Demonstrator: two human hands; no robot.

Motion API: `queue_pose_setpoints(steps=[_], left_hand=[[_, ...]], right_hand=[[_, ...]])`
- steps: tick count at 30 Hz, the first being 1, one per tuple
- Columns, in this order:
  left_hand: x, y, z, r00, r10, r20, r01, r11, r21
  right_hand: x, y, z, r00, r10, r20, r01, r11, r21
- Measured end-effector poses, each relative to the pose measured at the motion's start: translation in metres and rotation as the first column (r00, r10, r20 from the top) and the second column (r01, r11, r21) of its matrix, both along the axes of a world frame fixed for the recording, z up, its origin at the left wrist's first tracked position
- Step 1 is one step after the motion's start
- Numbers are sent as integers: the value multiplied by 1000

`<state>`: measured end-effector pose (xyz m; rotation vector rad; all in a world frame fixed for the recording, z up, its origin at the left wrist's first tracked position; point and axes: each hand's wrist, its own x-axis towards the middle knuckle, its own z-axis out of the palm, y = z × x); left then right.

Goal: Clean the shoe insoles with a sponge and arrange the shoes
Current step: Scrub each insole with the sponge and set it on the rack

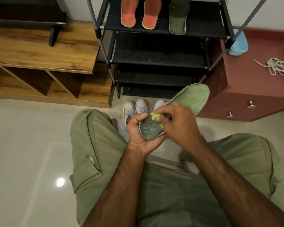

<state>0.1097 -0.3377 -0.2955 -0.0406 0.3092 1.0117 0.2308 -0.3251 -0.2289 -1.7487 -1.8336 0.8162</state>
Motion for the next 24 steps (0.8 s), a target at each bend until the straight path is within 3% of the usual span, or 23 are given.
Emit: queue_pose_setpoints(steps=[4, 10, 16, 21, 24], left_hand=[[2, 0, 0, 1000, 0, -27, -1, 999, -37], [1, 2, -9, 990, 5, -139, -19, 995, -102], [3, 2, 1, 993, 5, -118, -22, 990, -138], [1, 4, -9, 972, -7, -234, -34, 985, -168], [2, 4, -8, 978, -6, -206, -27, 987, -156]], right_hand=[[10, 11, 3, 988, -151, 26, 148, 986, 71], [-14, -11, -1, 995, 95, 43, -96, 995, 19], [0, 13, 3, 991, -137, 14, 136, 989, 52], [-23, -11, 9, 993, 110, 46, -109, 994, -22], [-16, 1, 10, 993, 69, 92, -68, 998, -13]])
